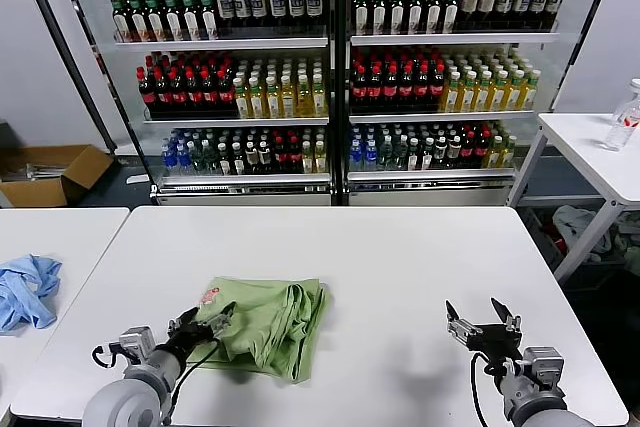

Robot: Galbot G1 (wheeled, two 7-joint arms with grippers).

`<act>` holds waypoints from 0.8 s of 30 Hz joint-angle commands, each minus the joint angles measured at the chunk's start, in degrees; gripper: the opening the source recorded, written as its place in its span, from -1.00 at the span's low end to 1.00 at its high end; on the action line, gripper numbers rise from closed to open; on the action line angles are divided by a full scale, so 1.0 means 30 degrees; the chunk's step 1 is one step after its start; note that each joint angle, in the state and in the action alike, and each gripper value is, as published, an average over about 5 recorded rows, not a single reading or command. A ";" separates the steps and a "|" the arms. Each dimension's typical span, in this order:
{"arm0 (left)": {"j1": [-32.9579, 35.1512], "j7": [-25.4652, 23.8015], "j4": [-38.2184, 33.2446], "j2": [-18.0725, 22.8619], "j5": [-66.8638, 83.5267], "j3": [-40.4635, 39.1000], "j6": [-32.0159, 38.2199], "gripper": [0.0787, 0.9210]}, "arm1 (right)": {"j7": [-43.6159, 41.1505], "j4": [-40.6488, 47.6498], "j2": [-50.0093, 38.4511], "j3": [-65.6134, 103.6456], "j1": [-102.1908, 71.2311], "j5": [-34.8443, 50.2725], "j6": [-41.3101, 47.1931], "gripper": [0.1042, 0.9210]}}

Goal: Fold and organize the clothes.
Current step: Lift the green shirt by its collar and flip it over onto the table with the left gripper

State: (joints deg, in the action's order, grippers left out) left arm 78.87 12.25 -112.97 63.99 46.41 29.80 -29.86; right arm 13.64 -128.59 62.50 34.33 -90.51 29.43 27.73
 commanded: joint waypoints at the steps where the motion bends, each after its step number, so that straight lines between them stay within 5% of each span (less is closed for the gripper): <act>1: -0.0613 0.0085 0.1717 0.0325 0.2312 0.0671 0.0720 0.77 | 0.0002 -0.0089 -0.0011 0.0026 -0.0053 -0.0009 -0.0012 0.76; 11: -0.0079 -0.0748 0.1561 0.1005 0.3970 0.0180 0.0913 0.71 | 0.0035 -0.0230 0.0076 0.0008 -0.0087 -0.0031 -0.0005 0.76; 24: -0.0601 -0.1163 0.3619 0.1072 0.6733 0.0904 0.0732 -0.15 | 0.0041 -0.0427 0.0084 0.0183 -0.0375 -0.0045 -0.0014 0.76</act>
State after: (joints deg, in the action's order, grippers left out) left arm 77.27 9.42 -106.01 66.59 58.99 31.38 -26.90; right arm 13.73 -129.82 62.75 34.85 -91.58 29.31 27.71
